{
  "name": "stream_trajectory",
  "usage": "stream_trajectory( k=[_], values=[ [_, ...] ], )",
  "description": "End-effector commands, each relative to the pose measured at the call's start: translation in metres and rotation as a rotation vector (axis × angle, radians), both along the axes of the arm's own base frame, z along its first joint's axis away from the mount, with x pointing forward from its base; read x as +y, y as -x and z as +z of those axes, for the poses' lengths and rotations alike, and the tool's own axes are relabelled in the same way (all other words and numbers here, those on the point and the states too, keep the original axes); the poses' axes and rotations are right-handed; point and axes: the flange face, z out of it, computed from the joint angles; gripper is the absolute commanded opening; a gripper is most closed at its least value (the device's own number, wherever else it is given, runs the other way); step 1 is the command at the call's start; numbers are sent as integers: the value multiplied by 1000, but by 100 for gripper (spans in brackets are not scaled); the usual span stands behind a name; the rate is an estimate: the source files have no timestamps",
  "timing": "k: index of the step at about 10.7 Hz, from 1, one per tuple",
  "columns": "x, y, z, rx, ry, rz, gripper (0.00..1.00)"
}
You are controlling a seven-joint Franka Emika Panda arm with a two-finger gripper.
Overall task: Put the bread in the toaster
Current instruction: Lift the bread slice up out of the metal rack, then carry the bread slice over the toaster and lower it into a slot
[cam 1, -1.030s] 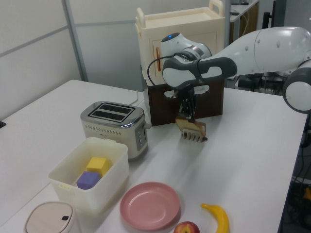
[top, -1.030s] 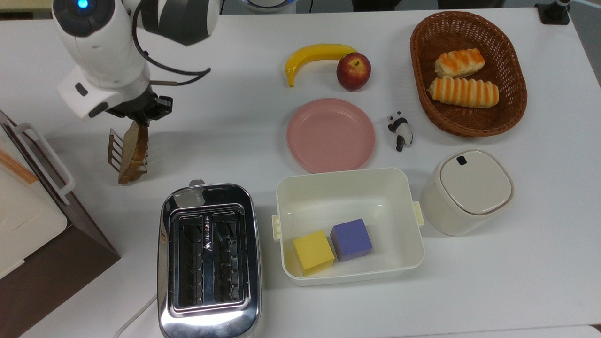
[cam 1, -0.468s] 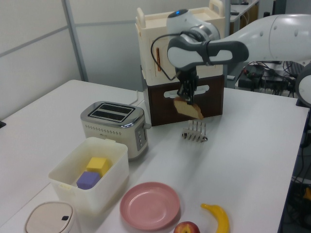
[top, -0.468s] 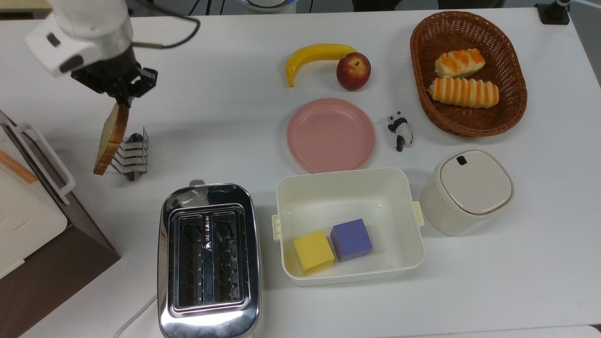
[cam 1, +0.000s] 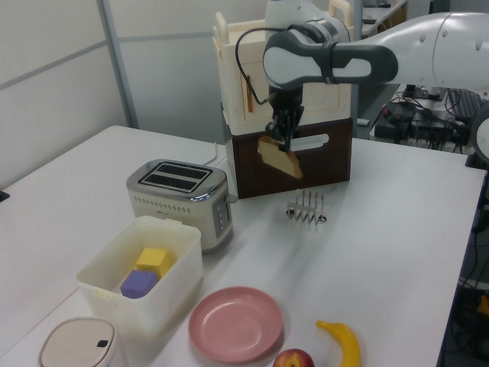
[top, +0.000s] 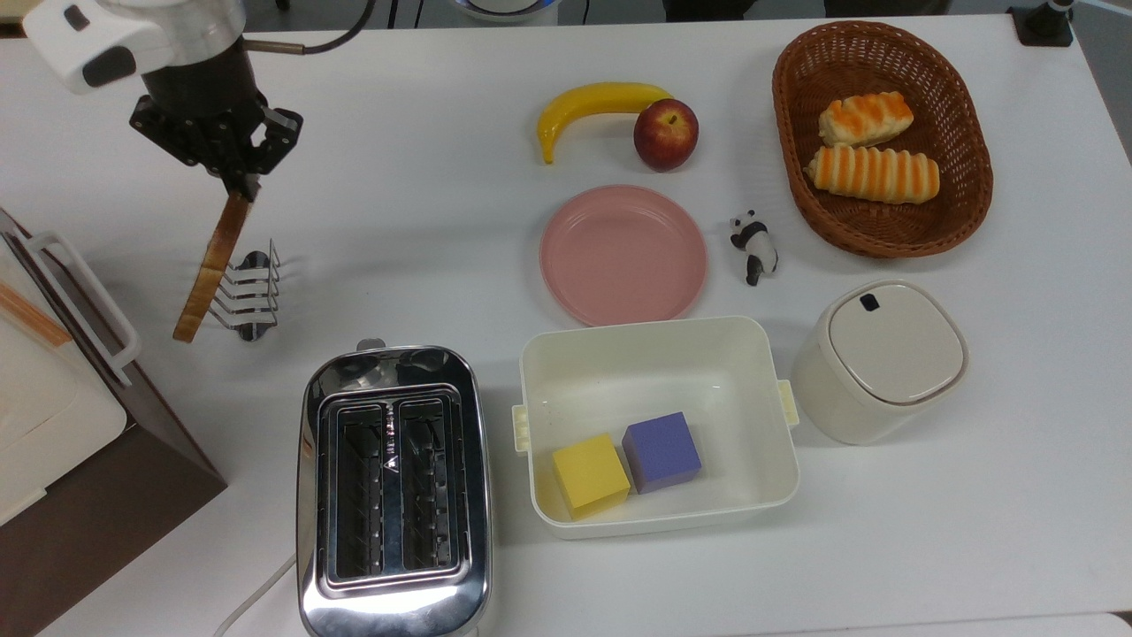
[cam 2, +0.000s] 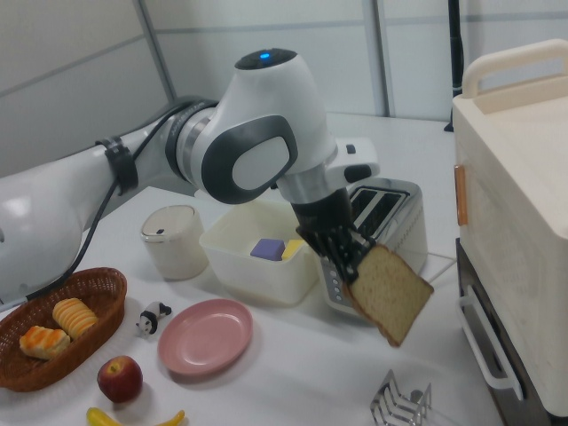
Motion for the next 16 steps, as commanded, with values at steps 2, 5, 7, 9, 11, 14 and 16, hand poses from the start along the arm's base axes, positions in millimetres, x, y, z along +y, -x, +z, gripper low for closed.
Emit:
stream_trajectory(
  k=[2,5,7,9,11,14,16],
  values=[
    [18,-14,25,-189,-140,-37,9],
    [32,-27,38,-335,-243,-80,9],
    [47,-37,44,-425,-299,-84,8],
    [57,-49,43,-516,-355,-106,8],
    [71,-58,31,-536,-387,-102,9],
    [85,-69,-1,-489,-394,-82,9],
    [89,-72,-12,-471,-395,-77,9]
  ],
)
